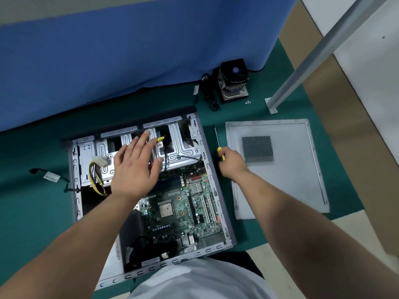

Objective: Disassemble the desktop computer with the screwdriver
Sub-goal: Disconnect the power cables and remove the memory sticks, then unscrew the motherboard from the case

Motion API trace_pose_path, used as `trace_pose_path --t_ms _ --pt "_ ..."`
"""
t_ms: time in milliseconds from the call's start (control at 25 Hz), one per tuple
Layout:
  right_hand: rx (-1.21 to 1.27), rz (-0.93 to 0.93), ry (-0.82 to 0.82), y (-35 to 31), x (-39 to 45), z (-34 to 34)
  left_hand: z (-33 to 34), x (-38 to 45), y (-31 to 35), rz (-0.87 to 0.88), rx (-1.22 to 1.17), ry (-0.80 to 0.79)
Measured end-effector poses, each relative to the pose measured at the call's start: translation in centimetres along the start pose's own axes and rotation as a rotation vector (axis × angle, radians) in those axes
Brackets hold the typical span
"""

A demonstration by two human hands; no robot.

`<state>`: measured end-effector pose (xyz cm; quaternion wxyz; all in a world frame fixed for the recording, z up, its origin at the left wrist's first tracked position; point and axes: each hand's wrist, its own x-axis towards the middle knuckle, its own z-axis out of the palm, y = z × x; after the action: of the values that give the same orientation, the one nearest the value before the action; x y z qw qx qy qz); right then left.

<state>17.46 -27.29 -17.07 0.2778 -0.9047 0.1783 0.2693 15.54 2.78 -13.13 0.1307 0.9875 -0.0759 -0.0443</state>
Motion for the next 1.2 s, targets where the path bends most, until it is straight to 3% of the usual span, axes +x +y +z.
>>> trace_pose_path --t_ms 160,280,360,480,600,720,840,960,1200 --pt "0.402 0.04 0.173 -1.0 -1.8 -2.4 -0.5 -0.1 0.2 0.002 -0.025 -0.012" --pt "0.606 -0.096 0.353 -3.4 -5.3 -4.2 -1.2 -0.2 0.2 0.018 -0.107 -0.032" --pt "0.694 -0.229 0.319 -4.8 -7.9 -5.0 -2.0 -0.3 0.3 0.017 -0.302 -0.017" --pt "0.553 -0.411 0.142 -6.1 -11.7 -4.2 -4.0 -1.8 0.5 0.026 -0.525 0.109" --pt "0.331 -0.504 0.025 -7.3 -14.4 -2.6 -4.6 -4.3 -0.4 0.237 -0.319 0.194" --pt "0.181 -0.532 -0.045 -8.9 -16.0 -2.3 -4.6 -7.1 -2.4 0.381 -0.171 0.183" --pt "0.369 -0.501 -0.088 -11.1 -16.8 -2.8 -4.6 -10.2 -3.8 0.34 -0.169 0.096" --pt "0.612 -0.396 0.021 -13.5 -17.3 -1.7 -4.3 -12.5 -3.4 0.229 -0.261 0.016" --pt "0.514 -0.438 0.067 -15.2 -18.4 1.3 -4.0 -13.6 -4.3 0.191 -0.25 0.071"
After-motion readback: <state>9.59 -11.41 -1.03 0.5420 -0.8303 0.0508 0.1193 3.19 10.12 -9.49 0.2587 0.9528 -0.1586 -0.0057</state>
